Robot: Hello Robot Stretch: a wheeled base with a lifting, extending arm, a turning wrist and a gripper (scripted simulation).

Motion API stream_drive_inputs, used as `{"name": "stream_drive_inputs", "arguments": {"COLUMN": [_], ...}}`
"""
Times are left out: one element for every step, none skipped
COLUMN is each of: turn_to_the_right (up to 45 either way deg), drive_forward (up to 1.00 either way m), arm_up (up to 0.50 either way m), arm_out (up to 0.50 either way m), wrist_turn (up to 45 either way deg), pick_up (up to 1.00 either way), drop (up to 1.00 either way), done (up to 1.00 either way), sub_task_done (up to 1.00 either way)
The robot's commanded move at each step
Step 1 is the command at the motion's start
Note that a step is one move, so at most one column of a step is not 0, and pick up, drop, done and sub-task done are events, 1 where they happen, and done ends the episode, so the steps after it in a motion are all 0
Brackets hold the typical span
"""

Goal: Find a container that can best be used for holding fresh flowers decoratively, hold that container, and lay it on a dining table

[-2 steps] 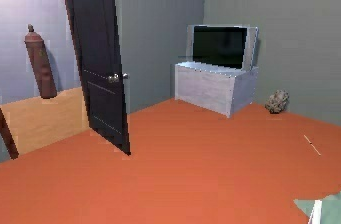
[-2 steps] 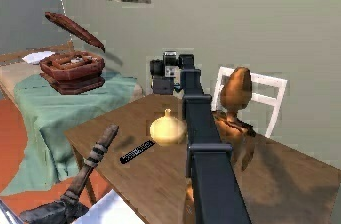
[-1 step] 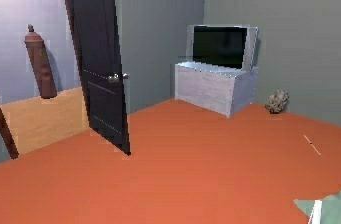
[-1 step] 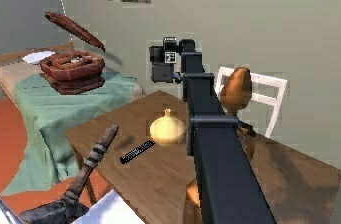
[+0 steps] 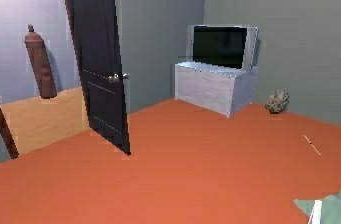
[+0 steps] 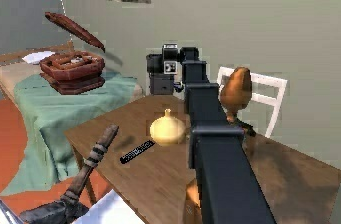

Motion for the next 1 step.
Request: {"name": "stream_drive_inputs", "arguments": {"turn_to_the_right": [0.0], "drive_forward": [0.00], "arm_up": [0.00], "arm_out": [0.00], "wrist_turn": [0.0], "pick_up": [0.00], "drop": [0.00], "done": [1.00], "sub_task_done": [0.00]}}
